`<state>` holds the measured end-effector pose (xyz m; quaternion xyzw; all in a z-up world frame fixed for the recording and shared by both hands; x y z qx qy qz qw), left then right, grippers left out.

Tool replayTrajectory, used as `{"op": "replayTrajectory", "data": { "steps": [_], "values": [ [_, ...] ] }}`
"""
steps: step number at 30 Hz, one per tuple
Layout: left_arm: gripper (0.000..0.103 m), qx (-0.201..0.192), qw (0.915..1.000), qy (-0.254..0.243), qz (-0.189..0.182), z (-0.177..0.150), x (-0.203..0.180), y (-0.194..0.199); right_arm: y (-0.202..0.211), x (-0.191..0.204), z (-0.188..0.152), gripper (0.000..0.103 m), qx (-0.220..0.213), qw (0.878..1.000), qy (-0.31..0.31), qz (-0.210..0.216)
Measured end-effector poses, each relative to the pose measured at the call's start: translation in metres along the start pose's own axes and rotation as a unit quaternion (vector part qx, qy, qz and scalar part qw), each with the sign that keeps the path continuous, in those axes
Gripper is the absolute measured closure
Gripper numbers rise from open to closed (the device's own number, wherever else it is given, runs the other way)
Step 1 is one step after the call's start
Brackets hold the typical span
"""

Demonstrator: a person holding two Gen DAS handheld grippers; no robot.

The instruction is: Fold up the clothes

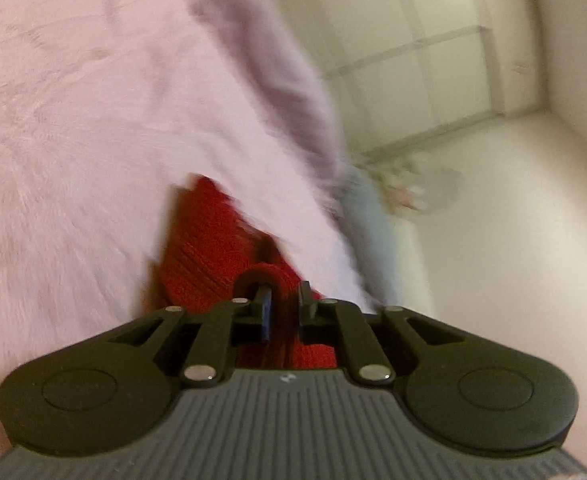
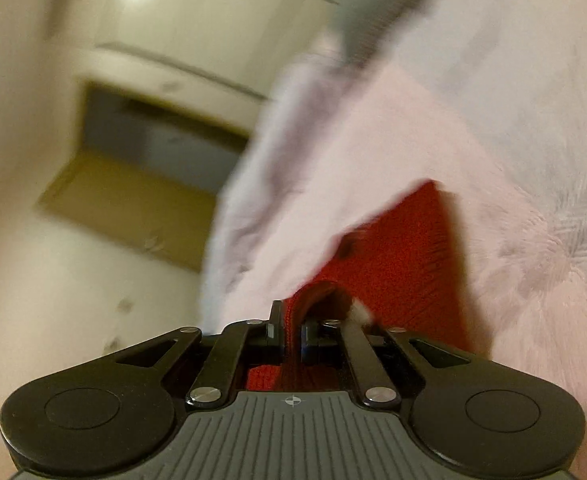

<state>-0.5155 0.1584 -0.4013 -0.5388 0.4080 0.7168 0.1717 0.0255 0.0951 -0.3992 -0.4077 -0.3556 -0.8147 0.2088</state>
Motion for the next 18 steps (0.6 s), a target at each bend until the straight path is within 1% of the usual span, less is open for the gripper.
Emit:
{"op": "replayTrajectory", "data": {
  "steps": [1,2,4,6,7,9,10,12,14,16,17,18],
  "values": [
    [0.095,-0.004,0.9999,0.004,0.011,0.006,0.004,-0.007,-0.013,-0.014,0.004,0.057,0.009,0.999,-0.024,-0.024],
    [0.095,-0.006,0.9999,0.005,0.01,0.01,0.005,-0.007,-0.018,-0.02,0.005,0.052,0.014,0.999,-0.034,-0.02],
    [0.094,-0.009,0.9999,0.007,0.007,0.016,0.007,-0.007,-0.015,-0.027,0.005,0.048,0.006,0.998,-0.057,0.021],
    [0.094,-0.012,0.9999,0.008,0.004,0.023,0.009,-0.007,-0.007,-0.035,0.009,0.047,-0.011,0.996,-0.075,0.04],
    [0.094,-0.013,0.9999,0.001,0.002,0.025,0.008,-0.006,0.0,-0.034,0.012,0.047,-0.022,0.997,-0.057,0.039],
    [0.094,-0.011,0.9986,-0.051,0.001,0.017,-0.005,0.002,0.012,-0.022,0.008,0.047,-0.032,0.999,0.034,0.019],
    [0.094,-0.009,0.9965,-0.083,0.004,0.012,-0.011,0.006,0.017,-0.015,0.004,0.047,-0.034,0.996,0.086,0.007],
    [0.093,-0.003,0.9888,-0.148,0.02,0.001,-0.021,0.012,0.023,-0.003,-0.008,0.048,-0.031,0.984,0.177,-0.018],
    [0.087,0.005,0.9779,-0.204,0.046,-0.007,-0.027,0.009,0.024,0.006,-0.025,0.048,-0.018,0.967,0.252,-0.045],
    [0.083,0.009,0.971,-0.232,0.058,-0.011,-0.032,0.003,0.015,0.011,-0.032,0.048,-0.001,0.957,0.285,-0.06],
    [0.081,0.012,0.9682,-0.242,0.063,-0.013,-0.034,-0.002,0.01,0.013,-0.033,0.048,0.002,0.954,0.293,-0.063],
    [0.079,0.015,0.9674,-0.244,0.065,-0.012,-0.035,-0.008,0.004,0.014,-0.033,0.048,0.005,0.953,0.298,-0.061]
  ]
}}
Point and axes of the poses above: each gripper's, at about its wrist camera, not at the fingertips, and y roughly against the way its jaws point, x to its left, z to its top, the point moved 6 cm from there along -y, roughly the way its jaws point, and after that the axes turned 13 degrees about y, right-handed, at the moved point
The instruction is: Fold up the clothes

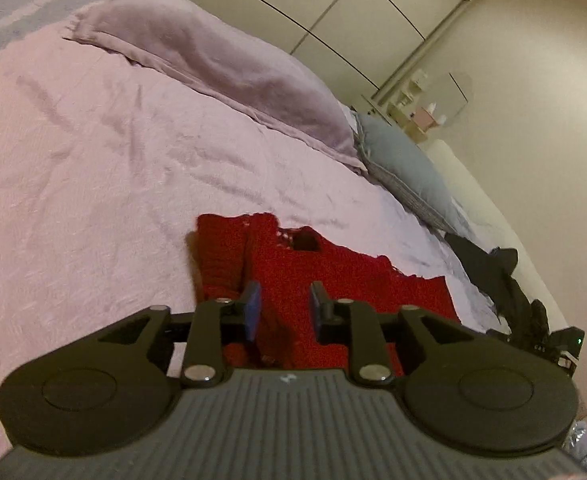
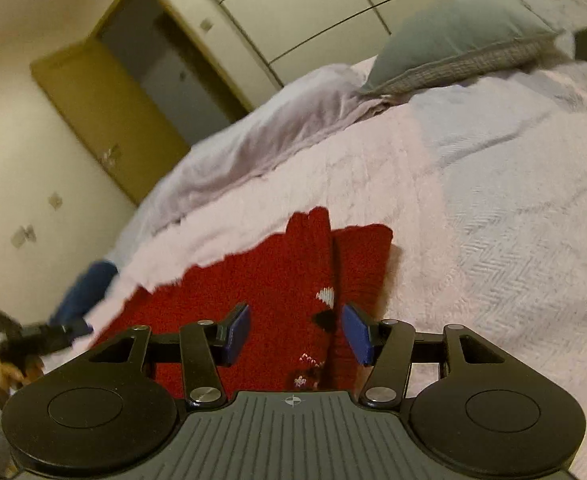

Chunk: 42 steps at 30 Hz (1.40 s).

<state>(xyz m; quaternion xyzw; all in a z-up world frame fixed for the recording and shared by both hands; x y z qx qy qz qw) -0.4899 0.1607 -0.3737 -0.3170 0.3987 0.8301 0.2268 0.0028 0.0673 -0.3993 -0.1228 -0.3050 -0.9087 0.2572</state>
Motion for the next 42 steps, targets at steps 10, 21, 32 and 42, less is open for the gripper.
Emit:
{"op": "replayTrajectory", "data": {
  "steps": [10,21,32,42],
  "values": [
    [0.074,0.032,0.9977,-0.029,0.052,0.012,0.006,-0.059,-0.05,-0.023,0.024,0.048,0.027,0.999,0.016,-0.015],
    [0.099,-0.015,0.9963,-0.082,0.017,0.011,-0.01,-0.048,-0.053,-0.014,0.03,0.098,0.006,0.998,0.061,-0.015],
    [0.099,-0.076,0.9931,-0.083,0.033,0.038,-0.008,-0.065,-0.065,-0.026,0.054,0.099,-0.026,0.994,0.084,-0.069],
    [0.098,-0.045,0.9907,-0.088,0.094,0.036,0.01,-0.101,-0.114,-0.055,0.042,0.098,0.048,0.992,0.048,-0.103]
  ]
}}
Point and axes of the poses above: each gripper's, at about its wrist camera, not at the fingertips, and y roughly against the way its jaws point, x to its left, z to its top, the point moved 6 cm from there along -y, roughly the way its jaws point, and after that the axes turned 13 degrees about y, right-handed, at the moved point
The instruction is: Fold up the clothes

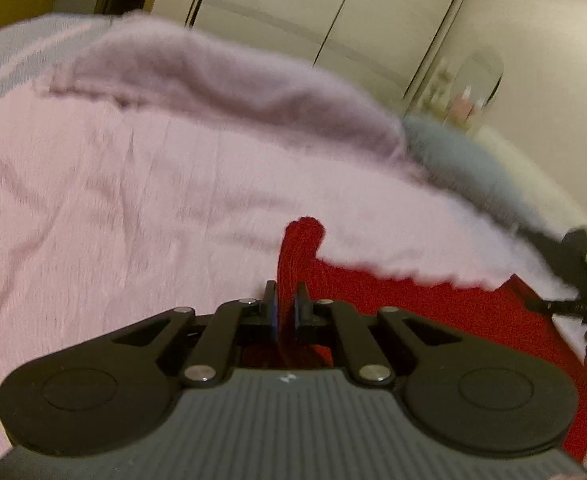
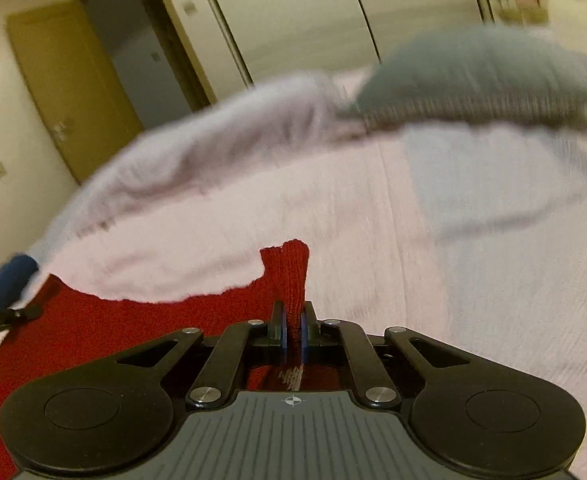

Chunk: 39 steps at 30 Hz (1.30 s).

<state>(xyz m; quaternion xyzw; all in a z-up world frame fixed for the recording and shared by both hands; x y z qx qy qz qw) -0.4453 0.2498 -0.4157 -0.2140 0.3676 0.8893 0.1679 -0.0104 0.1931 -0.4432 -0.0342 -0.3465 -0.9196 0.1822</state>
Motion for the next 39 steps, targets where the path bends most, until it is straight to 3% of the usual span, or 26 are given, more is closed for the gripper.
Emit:
{"op": "replayTrajectory", "data": {
  "steps": [2,3,6,9,14,17,21,22,23,25,29,33,36,38,39],
  "values": [
    [0.097,0.005,1.0,0.005,0.001,-0.004,0.002,0.007,-0.01,-0.001,-0.009,0.096,0.026,1.0,-0.011,-0.01],
    [0.097,0.003,0.9999,0.012,-0.003,-0.005,0.003,0.015,-0.01,-0.001,-0.011,0.084,0.028,0.999,-0.018,-0.014],
    [0.092,-0.003,0.9993,0.033,-0.017,-0.007,0.005,0.04,0.018,0.003,-0.007,0.065,0.007,0.999,-0.033,-0.023],
    [0.085,-0.011,0.9967,0.066,-0.046,-0.02,0.008,0.081,0.058,0.013,-0.011,0.06,-0.024,0.998,-0.055,-0.004],
    [0.078,-0.007,0.9889,0.116,-0.092,-0.073,0.008,0.147,0.117,0.041,-0.052,0.06,-0.039,0.995,-0.088,0.036],
    [0.077,0.005,0.9858,0.136,-0.098,-0.103,0.007,0.16,0.135,0.053,-0.083,0.06,-0.031,0.992,-0.113,0.037],
    [0.076,0.009,0.9832,0.146,-0.108,-0.116,0.003,0.158,0.141,0.061,-0.103,0.06,-0.029,0.988,-0.141,0.048],
    [0.077,0.008,0.983,0.148,-0.109,-0.116,0.003,0.157,0.141,0.063,-0.105,0.06,-0.033,0.987,-0.147,0.056],
    [0.095,0.009,0.9834,0.146,-0.107,-0.115,0.003,0.155,0.141,0.065,-0.108,0.06,-0.036,0.986,-0.152,0.063],
    [0.099,0.009,0.9815,0.155,-0.112,-0.114,0.005,0.157,0.144,0.066,-0.108,0.094,-0.049,0.985,-0.157,0.057],
    [0.099,-0.018,0.9815,0.157,-0.108,-0.11,0.017,0.182,0.157,0.06,-0.104,0.094,-0.071,0.983,-0.166,0.025],
    [0.099,0.024,0.9836,0.165,-0.07,-0.132,0.033,0.166,0.14,0.05,-0.12,0.094,-0.027,0.984,-0.174,0.012],
    [0.098,0.026,0.9907,0.126,-0.045,-0.134,0.022,0.163,0.131,0.054,-0.128,0.093,-0.013,0.987,-0.158,0.002],
    [0.093,0.018,0.9935,0.107,-0.036,-0.127,0.014,0.168,0.136,0.055,-0.123,0.088,-0.018,0.988,-0.152,-0.005],
    [0.093,0.012,0.9947,0.098,-0.03,-0.123,0.01,0.173,0.141,0.058,-0.12,0.081,-0.022,0.989,-0.142,-0.014]
  ]
}}
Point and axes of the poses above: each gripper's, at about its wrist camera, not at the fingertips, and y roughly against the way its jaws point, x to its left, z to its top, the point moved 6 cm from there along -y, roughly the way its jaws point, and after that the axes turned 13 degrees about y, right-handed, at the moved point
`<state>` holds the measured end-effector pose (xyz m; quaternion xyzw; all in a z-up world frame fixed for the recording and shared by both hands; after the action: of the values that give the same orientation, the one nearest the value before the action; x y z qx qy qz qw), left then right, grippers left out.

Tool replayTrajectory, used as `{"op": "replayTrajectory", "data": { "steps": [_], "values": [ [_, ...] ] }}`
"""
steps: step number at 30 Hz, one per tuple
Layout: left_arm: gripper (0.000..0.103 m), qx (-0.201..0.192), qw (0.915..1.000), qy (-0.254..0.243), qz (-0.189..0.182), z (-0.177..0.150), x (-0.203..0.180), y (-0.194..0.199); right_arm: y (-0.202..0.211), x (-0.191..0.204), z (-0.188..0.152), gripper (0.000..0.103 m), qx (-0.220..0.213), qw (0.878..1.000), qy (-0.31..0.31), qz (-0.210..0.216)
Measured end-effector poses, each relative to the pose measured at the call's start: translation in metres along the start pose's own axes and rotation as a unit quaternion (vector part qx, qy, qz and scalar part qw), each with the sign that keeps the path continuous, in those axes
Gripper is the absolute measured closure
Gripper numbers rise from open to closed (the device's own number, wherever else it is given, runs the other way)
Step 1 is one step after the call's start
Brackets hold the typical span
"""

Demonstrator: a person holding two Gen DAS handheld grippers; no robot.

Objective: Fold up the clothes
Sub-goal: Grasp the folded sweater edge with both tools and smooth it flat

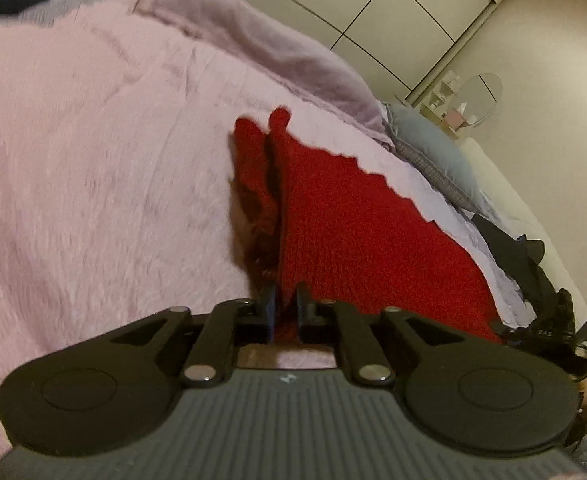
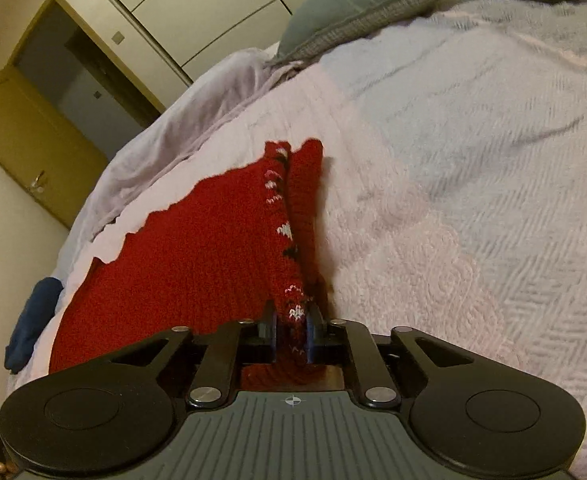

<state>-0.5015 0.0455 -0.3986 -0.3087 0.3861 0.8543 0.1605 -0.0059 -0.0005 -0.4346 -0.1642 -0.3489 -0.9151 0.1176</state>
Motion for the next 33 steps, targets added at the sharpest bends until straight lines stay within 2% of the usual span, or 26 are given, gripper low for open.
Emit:
{"op": "replayTrajectory", "data": {
  "steps": [3,4,6,8,10,12,13,14,18,19,20,23,29,33],
  "values": [
    [0.093,-0.048,0.9967,-0.053,0.039,0.011,-0.016,0.019,0.019,0.015,0.009,0.066,-0.026,0.996,0.062,-0.058],
    [0.093,-0.059,0.9953,-0.064,0.043,0.013,-0.022,0.022,0.024,0.022,0.012,0.065,-0.039,0.993,0.084,-0.078],
    [0.093,-0.064,0.9948,-0.075,0.028,0.016,-0.034,0.02,0.031,0.037,0.018,0.065,-0.068,0.984,0.129,-0.107],
    [0.092,-0.065,0.994,-0.087,0.015,0.019,-0.045,0.015,0.024,0.054,0.018,0.064,-0.076,0.98,0.159,-0.092],
    [0.092,-0.045,0.9929,-0.109,0.013,0.014,-0.054,-0.007,0.01,0.069,0.015,0.064,-0.071,0.978,0.183,-0.067],
    [0.089,-0.023,0.9903,-0.131,0.038,0.007,-0.049,-0.033,-0.012,0.068,0.009,0.064,-0.056,0.977,0.194,-0.066],
    [0.092,-0.012,0.9891,-0.136,0.055,0.005,-0.043,-0.045,-0.025,0.063,0.005,0.064,-0.046,0.976,0.198,-0.073],
    [0.095,-0.003,0.9889,-0.133,0.066,0.004,-0.036,-0.053,-0.035,0.053,0.001,0.065,-0.027,0.978,0.191,-0.084],
    [0.095,-0.008,0.9899,-0.131,0.053,0.018,-0.029,-0.042,-0.028,0.035,0.01,0.065,-0.027,0.989,0.138,-0.043],
    [0.092,-0.015,0.9894,-0.134,0.054,0.025,-0.03,-0.038,-0.026,0.033,0.017,0.065,-0.03,0.991,0.129,-0.034],
    [0.083,-0.021,0.9891,-0.135,0.056,0.032,-0.03,-0.038,-0.024,0.031,0.024,0.064,-0.033,0.992,0.119,-0.024],
    [0.082,-0.028,0.991,-0.123,0.045,0.056,-0.034,-0.049,-0.034,0.014,0.056,0.064,-0.051,0.995,0.088,-0.016],
    [0.079,-0.009,0.9943,-0.098,0.04,0.098,-0.04,-0.105,-0.076,-0.006,0.098,0.064,-0.038,0.995,0.089,-0.032],
    [0.08,0.008,0.9927,-0.104,0.06,0.112,-0.039,-0.14,-0.111,-0.015,0.105,0.065,-0.006,0.996,0.09,-0.025]
  ]
}}
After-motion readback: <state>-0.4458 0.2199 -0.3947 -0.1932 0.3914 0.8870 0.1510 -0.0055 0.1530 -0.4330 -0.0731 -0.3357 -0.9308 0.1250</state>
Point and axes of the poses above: each gripper's, at about its wrist camera, not at the fingertips, and y roughly against the way its jaws point, x to its left, z to its top, the point moved 6 cm from there along -y, roughly the way its jaws point, and after that the axes turned 13 degrees about y, right-handed, at the moved point
